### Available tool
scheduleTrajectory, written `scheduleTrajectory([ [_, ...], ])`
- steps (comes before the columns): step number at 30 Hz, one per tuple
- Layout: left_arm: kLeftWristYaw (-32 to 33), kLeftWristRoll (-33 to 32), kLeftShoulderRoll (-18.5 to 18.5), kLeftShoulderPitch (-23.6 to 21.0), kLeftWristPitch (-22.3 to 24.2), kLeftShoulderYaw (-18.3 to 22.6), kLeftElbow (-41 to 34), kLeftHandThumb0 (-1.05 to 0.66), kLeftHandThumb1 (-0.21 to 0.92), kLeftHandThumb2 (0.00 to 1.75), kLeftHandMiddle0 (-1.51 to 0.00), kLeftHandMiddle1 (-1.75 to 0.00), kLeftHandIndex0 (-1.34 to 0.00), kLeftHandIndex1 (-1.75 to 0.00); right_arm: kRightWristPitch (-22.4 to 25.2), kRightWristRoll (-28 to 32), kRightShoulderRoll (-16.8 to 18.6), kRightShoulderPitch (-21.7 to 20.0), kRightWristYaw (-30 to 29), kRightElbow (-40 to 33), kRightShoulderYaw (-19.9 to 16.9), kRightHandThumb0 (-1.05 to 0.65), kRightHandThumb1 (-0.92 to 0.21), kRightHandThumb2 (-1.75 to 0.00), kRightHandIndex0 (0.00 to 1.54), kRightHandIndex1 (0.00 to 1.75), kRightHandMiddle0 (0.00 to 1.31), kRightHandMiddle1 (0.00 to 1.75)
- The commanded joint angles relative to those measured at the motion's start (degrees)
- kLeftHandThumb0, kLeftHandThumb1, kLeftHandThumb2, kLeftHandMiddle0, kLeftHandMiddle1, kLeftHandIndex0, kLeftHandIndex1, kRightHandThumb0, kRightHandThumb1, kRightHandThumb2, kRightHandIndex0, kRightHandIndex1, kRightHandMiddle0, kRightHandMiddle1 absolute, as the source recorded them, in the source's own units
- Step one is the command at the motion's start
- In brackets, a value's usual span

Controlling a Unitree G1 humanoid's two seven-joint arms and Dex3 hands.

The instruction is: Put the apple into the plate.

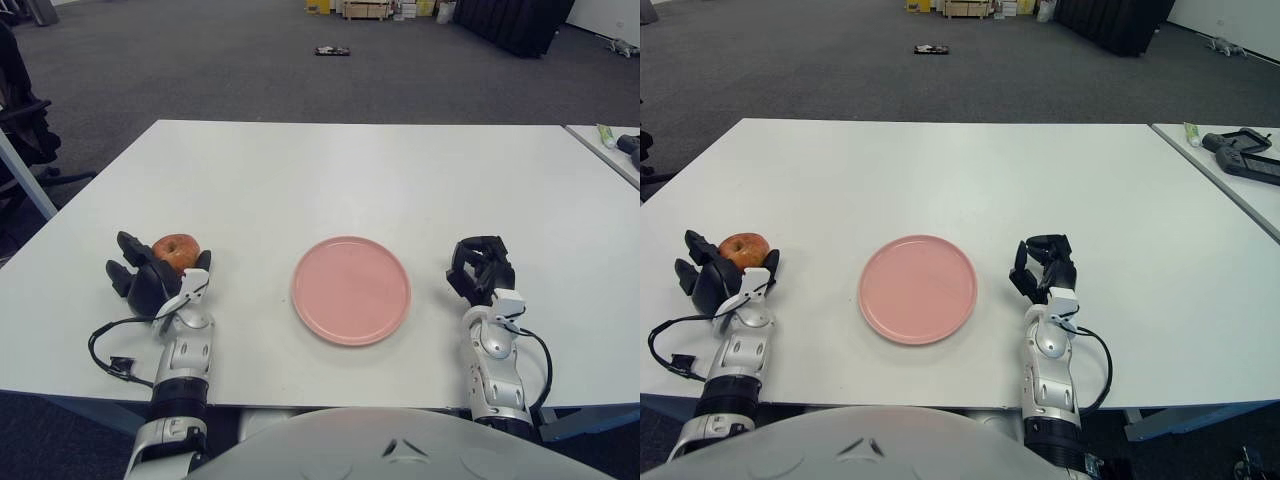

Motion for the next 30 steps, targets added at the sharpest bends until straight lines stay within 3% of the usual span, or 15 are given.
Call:
scheduleTrajectory([
  [1,0.7,-1.3,0.5,-1.0,-0.7,-0.1,3.7,-1.04,0.57,0.68,-0.02,-0.20,0.00,-0.04,-1.0,0.4,0.2,0.0,0.1,0.0,-0.2,-0.38,-0.67,-0.87,0.56,1.33,0.34,1.75],
  [13,1.3,-1.5,2.7,-2.6,-4.2,-1.7,5.5,-1.04,0.58,0.66,0.00,-0.26,0.00,-0.05,-1.4,0.1,0.1,0.2,0.3,0.1,-0.2,-0.38,-0.67,-0.88,0.56,1.34,0.35,1.75],
  [20,0.7,-1.8,3.0,-2.7,-4.1,-2.2,4.6,-1.04,0.57,0.66,0.00,-0.35,0.00,-0.19,-2.4,0.2,0.2,0.2,0.3,0.3,-0.2,-0.38,-0.66,-0.89,0.56,1.35,0.35,1.75],
  [23,0.3,-2.2,3.1,-2.7,-4.3,-2.4,4.4,-1.02,0.58,0.66,0.00,-0.40,0.00,-0.29,-2.5,0.6,0.4,0.3,0.4,0.1,-0.3,-0.38,-0.66,-0.89,0.56,1.34,0.35,1.75],
  [25,0.1,-2.4,3.2,-2.6,-4.5,-2.5,3.9,-1.01,0.59,0.65,0.00,-0.49,0.00,-0.52,-2.5,0.8,0.5,0.5,0.5,-0.2,-0.3,-0.38,-0.66,-0.89,0.56,1.33,0.35,1.75],
  [27,-0.2,-2.5,3.3,-2.5,-4.9,-2.7,3.5,-1.00,0.60,0.65,0.00,-0.52,0.00,-0.60,-2.1,1.0,0.7,0.6,0.4,-0.5,-0.4,-0.38,-0.66,-0.88,0.55,1.33,0.35,1.75],
  [30,-1.2,-2.7,3.7,-2.4,-5.7,-3.2,3.0,-0.93,0.59,0.68,0.00,-0.77,0.00,-1.01,-1.2,1.2,0.9,0.7,0.1,-1.1,-0.4,-0.38,-0.66,-0.88,0.55,1.32,0.35,1.75],
])
